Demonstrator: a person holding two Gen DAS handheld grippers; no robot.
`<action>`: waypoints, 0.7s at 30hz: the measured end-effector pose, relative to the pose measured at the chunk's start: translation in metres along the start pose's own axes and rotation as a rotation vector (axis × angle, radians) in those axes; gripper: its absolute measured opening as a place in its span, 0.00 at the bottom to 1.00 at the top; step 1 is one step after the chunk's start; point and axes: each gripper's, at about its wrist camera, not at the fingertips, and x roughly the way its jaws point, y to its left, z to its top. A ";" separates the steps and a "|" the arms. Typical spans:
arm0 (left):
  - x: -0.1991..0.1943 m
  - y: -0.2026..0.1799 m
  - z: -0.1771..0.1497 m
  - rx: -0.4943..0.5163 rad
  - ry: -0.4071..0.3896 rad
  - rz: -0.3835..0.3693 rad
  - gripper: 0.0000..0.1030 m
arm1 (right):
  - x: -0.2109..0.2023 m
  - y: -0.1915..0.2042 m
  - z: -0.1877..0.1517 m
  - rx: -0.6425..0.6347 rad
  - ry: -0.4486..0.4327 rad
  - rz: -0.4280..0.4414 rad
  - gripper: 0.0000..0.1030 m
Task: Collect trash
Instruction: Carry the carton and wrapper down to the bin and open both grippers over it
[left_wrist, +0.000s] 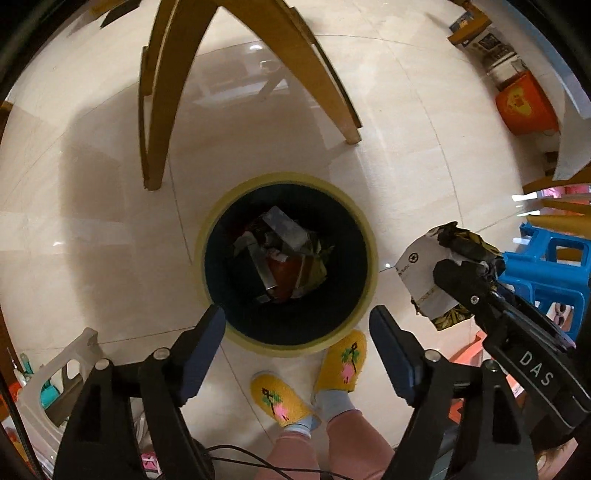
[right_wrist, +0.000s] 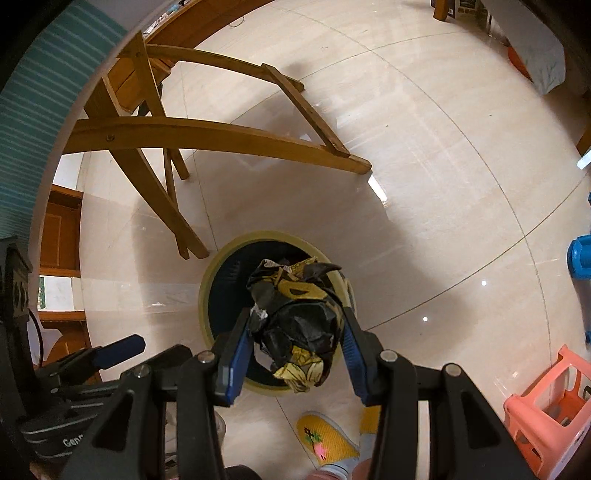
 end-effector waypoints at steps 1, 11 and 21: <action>0.000 0.003 0.000 -0.005 -0.004 0.003 0.78 | 0.000 -0.001 0.000 -0.001 0.001 0.001 0.44; -0.021 0.027 -0.016 -0.092 -0.079 0.004 0.82 | 0.008 0.021 0.003 -0.063 0.000 0.016 0.46; -0.040 0.043 -0.030 -0.147 -0.168 0.022 0.82 | 0.010 0.039 0.006 -0.093 -0.015 0.060 0.54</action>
